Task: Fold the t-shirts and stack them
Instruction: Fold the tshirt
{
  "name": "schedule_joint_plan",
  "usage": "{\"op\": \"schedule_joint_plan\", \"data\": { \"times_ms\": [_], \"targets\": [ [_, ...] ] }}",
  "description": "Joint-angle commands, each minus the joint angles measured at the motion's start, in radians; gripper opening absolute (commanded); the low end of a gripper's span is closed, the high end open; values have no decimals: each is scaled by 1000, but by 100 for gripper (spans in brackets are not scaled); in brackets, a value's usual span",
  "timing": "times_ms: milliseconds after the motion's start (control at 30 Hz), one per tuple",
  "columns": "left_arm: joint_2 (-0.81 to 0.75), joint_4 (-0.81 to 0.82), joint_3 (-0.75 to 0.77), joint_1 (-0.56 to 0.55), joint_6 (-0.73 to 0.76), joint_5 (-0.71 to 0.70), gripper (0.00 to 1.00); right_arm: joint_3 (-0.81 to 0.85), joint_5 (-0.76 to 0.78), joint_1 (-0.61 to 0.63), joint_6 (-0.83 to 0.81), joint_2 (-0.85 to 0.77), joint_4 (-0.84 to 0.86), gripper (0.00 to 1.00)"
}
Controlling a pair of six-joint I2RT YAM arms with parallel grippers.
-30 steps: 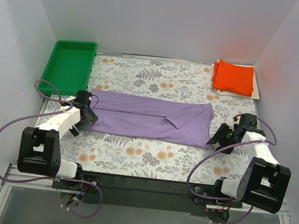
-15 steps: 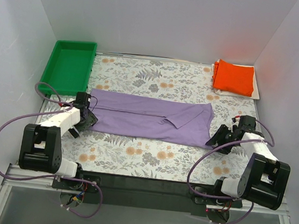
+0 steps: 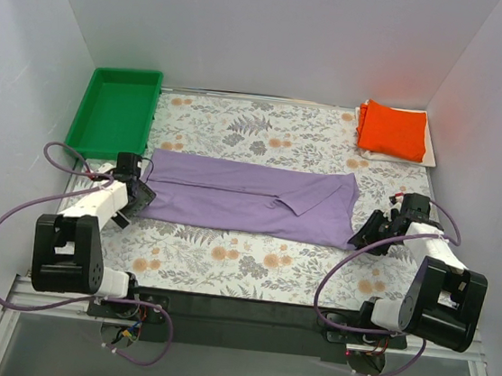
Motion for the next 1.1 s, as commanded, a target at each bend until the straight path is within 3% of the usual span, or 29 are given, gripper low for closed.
{"op": "schedule_joint_plan", "data": {
  "times_ms": [0,67,100,200,367,633,867,900,1033,1067],
  "targets": [
    [46,33,-4,8,-17,4,69,0,-8,-6,-5,10,27,31],
    [66,36,-2,8,-19,1,65,1,-11,-7,-8,13,27,27],
    [83,40,-4,10,-19,-2,61,0,-9,-6,-6,10,27,19],
    [100,37,-2,20,-22,-16,39,1,10,-7,-25,13,12,1],
    [119,-29,45,60,-28,-62,0,62,159,-18,-57,24,-59,1],
    [80,-104,42,85,-31,-70,0,125,299,-42,-57,36,-100,1],
    [47,-104,-28,85,-30,18,2,50,270,-42,-43,45,-105,1],
    [22,-96,-37,85,-27,21,3,43,267,-44,-48,45,-105,6],
    [-21,-111,-4,85,-5,34,26,52,268,-42,-51,18,-111,22],
    [-27,-116,10,85,4,53,37,62,262,-42,-52,7,-114,26]
  ]
}}
